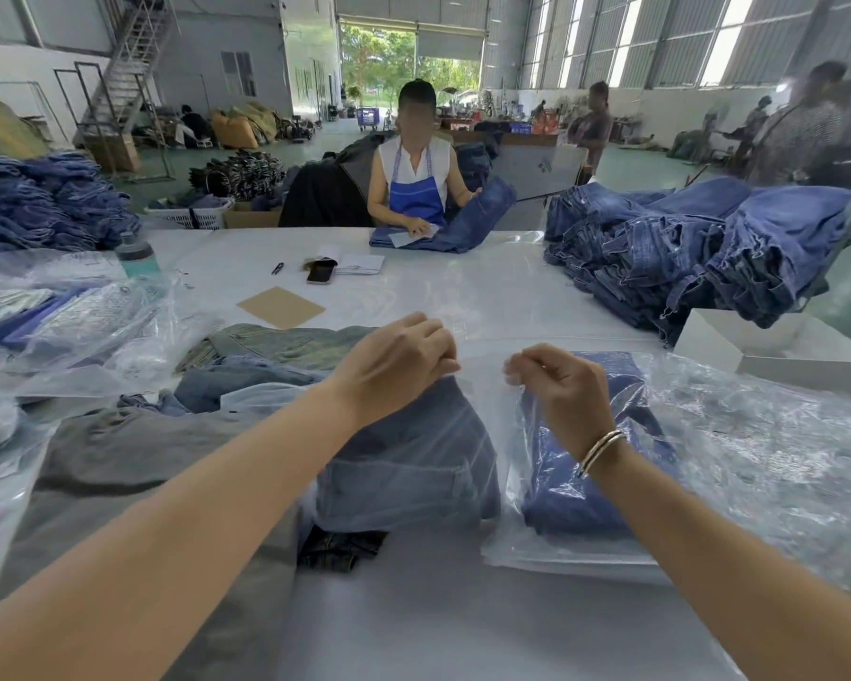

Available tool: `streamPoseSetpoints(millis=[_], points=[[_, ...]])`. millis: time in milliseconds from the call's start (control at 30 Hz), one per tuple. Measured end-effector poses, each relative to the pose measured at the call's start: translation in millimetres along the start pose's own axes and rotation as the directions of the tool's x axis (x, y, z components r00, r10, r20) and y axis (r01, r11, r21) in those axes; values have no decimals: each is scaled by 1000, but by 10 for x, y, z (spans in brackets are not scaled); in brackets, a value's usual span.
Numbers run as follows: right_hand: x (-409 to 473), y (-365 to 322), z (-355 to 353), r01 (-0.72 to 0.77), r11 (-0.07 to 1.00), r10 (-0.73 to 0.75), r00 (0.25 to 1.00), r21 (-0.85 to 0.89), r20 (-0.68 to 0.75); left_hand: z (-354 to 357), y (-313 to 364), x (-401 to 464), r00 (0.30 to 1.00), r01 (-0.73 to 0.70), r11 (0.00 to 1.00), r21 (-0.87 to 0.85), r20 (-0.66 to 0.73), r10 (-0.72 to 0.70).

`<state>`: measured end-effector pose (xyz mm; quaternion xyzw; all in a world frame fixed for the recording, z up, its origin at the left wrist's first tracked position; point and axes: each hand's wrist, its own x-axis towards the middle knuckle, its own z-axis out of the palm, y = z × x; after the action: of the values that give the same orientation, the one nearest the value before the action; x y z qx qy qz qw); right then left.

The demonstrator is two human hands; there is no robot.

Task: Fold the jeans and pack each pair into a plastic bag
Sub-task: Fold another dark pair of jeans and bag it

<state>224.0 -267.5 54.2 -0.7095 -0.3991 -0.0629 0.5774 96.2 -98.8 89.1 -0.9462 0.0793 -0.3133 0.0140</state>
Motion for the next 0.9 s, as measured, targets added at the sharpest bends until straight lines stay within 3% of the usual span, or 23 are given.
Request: streamPoseSetpoints(millis=[200, 433, 533, 667, 767, 833, 900], points=[[72, 241, -223, -206, 964, 220, 973, 170, -69, -153, -585, -741, 993, 80, 985, 150, 75, -92], [67, 222, -239, -180, 982, 184, 978, 50, -101, -446, -1082, -1285, 963, 199, 915, 352, 102, -249], [56, 186, -190, -241, 957, 253, 966, 163, -58, -493, -1087, -1242, 932, 229, 895, 383, 180, -315], [42, 165, -173, -302, 906, 305, 952, 298, 38, -230, -678, -846, 727, 530, 842, 99, 459, -511], [7, 150, -188, -300, 909, 297, 953, 289, 58, 105, -400, -561, 648, 511, 853, 101, 606, -460], [-37, 136, -213, -318, 897, 310, 948, 307, 73, 250, -334, -436, 580, 540, 827, 158, 642, -501], [-124, 152, -230, -361, 859, 367, 929, 362, 53, 333, -302, -336, 577, 542, 827, 150, 648, -497]])
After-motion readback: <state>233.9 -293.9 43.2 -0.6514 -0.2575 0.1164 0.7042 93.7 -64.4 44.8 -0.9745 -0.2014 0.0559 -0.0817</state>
